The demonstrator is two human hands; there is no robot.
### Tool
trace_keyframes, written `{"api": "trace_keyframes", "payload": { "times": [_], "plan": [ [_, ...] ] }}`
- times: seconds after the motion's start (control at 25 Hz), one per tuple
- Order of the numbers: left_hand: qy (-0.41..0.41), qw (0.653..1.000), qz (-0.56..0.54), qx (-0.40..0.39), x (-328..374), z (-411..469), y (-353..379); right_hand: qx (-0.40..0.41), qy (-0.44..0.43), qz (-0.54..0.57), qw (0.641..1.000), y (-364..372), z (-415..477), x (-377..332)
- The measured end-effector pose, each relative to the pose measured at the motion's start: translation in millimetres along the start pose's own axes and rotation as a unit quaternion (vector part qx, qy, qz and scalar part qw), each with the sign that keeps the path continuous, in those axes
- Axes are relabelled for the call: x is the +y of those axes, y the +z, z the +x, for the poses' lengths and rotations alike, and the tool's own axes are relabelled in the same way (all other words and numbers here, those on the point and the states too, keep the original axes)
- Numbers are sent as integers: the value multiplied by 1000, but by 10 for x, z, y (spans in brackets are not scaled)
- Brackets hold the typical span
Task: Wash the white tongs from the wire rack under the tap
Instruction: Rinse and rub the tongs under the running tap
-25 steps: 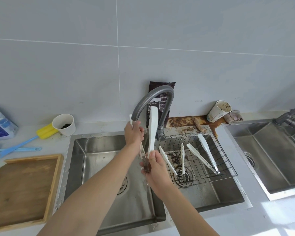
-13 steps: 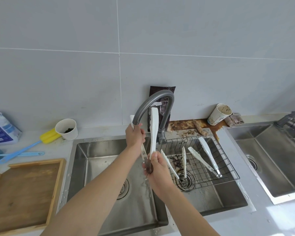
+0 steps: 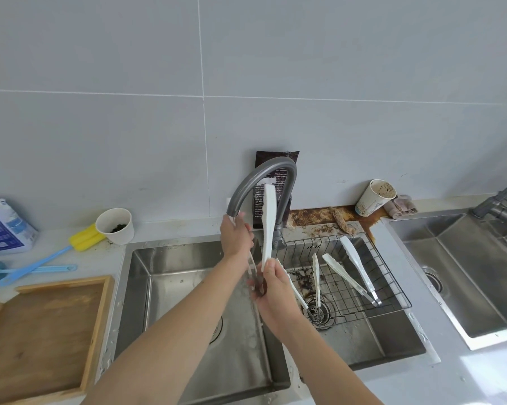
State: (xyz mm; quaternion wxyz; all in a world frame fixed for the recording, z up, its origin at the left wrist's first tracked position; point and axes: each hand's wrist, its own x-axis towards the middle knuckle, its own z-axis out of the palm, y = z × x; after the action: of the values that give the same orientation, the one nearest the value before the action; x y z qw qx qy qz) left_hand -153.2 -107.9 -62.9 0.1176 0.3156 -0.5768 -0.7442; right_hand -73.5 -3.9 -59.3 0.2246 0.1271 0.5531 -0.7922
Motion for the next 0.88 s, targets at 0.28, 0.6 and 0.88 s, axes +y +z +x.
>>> {"api": "trace_keyframes", "payload": {
  "times": [0.28,0.6,0.88],
  "plan": [
    [-25,1000,-15,12,57,66,-57,-8,18,-14,1000,-57,-94,48],
    [-25,999,-4,-31,-27,-38,37,3,15,0,1000,72,-68,-160],
    [-23,999,-19,17,170,67,37,16,44,22,999,8,-101,-172]
  ]
}}
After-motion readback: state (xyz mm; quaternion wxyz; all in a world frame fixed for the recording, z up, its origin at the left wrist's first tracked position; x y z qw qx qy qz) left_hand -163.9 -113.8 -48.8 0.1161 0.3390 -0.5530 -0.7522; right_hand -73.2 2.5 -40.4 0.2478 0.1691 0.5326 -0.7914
